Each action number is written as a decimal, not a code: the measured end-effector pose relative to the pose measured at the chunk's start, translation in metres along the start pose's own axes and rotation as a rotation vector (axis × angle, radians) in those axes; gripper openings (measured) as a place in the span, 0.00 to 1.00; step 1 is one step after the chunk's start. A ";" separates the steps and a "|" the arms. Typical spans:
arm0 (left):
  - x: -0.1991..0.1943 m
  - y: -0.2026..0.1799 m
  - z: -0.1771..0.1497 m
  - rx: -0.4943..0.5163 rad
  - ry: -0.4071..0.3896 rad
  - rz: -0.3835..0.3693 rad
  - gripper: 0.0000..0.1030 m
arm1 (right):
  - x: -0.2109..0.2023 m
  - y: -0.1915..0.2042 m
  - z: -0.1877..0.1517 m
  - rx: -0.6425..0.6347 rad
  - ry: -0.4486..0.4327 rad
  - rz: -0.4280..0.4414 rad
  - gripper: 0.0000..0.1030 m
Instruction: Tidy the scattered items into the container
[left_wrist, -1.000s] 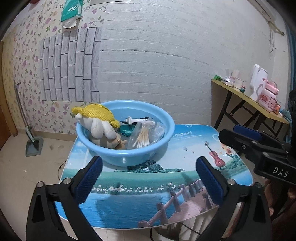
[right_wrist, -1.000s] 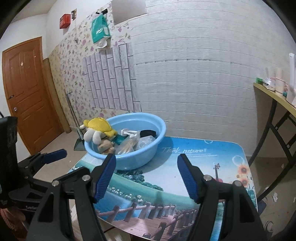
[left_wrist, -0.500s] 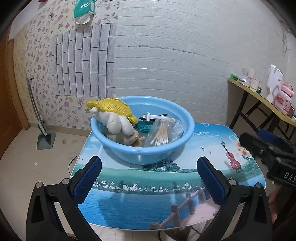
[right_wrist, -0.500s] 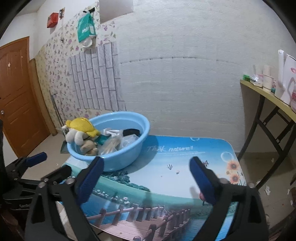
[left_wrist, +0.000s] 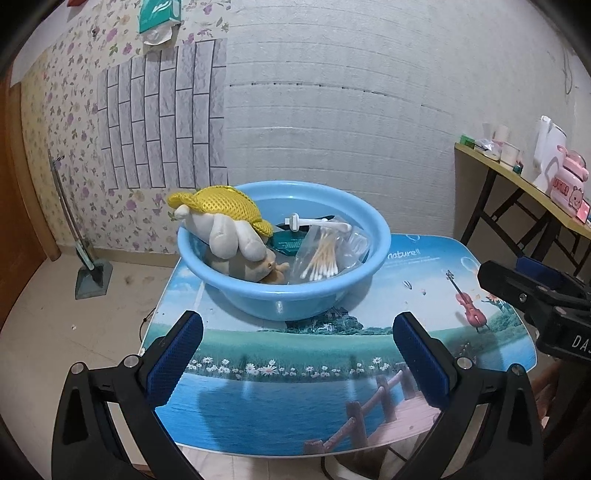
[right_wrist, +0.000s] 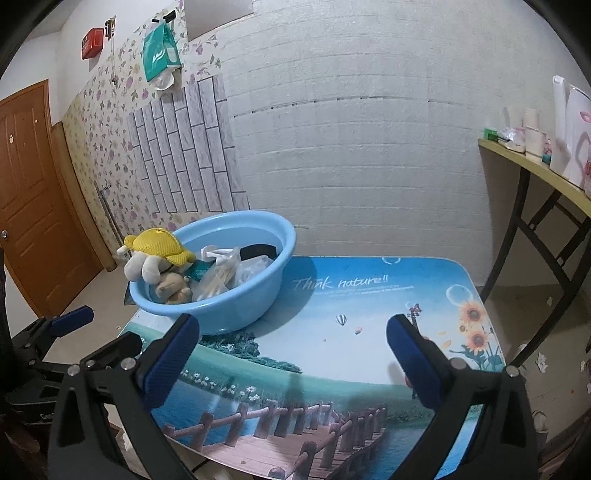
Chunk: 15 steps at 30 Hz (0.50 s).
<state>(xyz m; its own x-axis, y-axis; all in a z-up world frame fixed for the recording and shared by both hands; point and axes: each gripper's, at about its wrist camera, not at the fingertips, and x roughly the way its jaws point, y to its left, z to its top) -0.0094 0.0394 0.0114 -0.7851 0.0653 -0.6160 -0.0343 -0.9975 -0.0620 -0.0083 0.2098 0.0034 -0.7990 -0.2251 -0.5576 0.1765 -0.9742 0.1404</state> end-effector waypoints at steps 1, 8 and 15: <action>0.000 0.000 -0.001 -0.002 0.001 -0.005 1.00 | 0.000 0.000 0.000 0.002 0.003 0.000 1.00; 0.001 -0.001 -0.003 0.000 0.004 -0.015 1.00 | 0.002 0.000 -0.002 -0.007 0.015 -0.011 1.00; 0.001 -0.005 -0.005 0.007 0.010 -0.036 1.00 | 0.001 0.002 -0.002 -0.018 0.005 -0.019 1.00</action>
<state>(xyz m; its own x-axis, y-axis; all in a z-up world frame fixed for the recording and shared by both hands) -0.0065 0.0442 0.0072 -0.7768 0.1013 -0.6216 -0.0664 -0.9946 -0.0792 -0.0073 0.2080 0.0011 -0.7992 -0.2069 -0.5644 0.1721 -0.9783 0.1151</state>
